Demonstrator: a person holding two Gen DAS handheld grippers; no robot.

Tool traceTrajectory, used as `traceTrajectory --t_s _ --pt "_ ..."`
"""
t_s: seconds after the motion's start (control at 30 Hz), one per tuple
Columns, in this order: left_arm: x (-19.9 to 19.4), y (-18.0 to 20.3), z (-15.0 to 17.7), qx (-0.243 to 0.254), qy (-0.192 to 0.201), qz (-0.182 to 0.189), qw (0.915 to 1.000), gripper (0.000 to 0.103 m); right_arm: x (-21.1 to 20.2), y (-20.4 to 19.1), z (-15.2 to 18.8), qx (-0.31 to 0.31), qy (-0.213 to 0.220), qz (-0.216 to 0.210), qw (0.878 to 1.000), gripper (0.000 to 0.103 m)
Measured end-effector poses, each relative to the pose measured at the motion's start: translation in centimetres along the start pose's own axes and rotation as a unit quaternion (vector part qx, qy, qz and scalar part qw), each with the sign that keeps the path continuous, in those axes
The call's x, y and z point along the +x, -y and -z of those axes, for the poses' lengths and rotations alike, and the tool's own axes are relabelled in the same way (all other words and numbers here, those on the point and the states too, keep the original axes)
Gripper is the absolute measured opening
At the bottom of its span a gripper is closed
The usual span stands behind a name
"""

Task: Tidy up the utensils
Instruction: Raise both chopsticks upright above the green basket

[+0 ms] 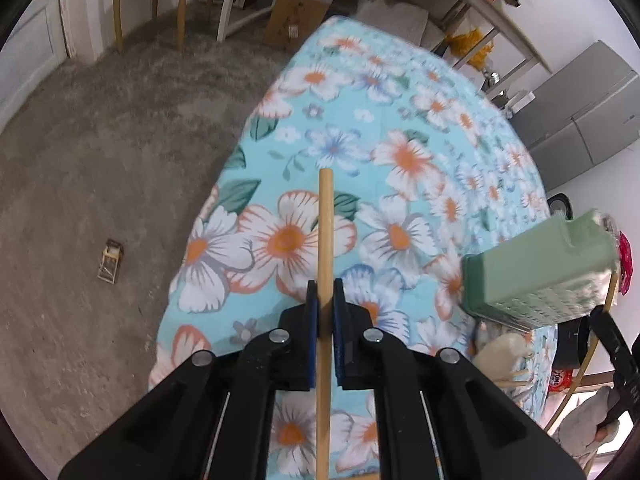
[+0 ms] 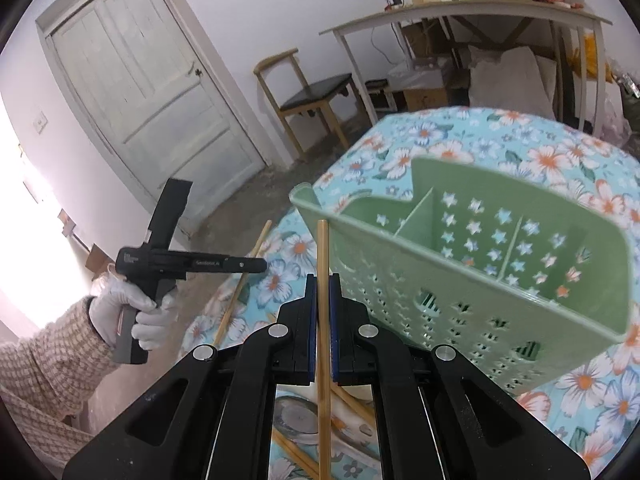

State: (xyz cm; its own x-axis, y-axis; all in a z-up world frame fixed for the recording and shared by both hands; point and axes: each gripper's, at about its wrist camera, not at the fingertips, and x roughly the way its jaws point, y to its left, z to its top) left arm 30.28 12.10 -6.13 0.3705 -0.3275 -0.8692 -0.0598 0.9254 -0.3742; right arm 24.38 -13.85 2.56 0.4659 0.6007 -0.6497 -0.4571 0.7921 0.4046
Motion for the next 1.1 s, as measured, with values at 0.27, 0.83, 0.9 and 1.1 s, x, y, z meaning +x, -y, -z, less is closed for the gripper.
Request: traceTrajectory --t_s 0.27,0.83,0.9,1.1 --pt "-10.7 4.5 0.2 0.053 0.155 0.040 0.9856 0.006 -6.1 -0.3 -2.2 -0.002 0.081 0.000 0.997 0.004" --pt "-18.5 19.4 -2.3 0.118 0.462 0.215 0.8525 0.006 -10.8 4.0 -9.4 0.060 0.250 0.003 0.966 0.004" --pt "-17.2 20.4 -2.8 0.120 0.460 0.221 0.8517 0.006 -10.4 5.0 -10.0 0.069 0.254 0.004 0.965 0.004" --pt "-13.1 21.6 -4.7 0.115 0.444 0.229 0.8589 0.006 -10.6 7.1 -10.2 0.089 0.263 0.004 0.961 0.004"
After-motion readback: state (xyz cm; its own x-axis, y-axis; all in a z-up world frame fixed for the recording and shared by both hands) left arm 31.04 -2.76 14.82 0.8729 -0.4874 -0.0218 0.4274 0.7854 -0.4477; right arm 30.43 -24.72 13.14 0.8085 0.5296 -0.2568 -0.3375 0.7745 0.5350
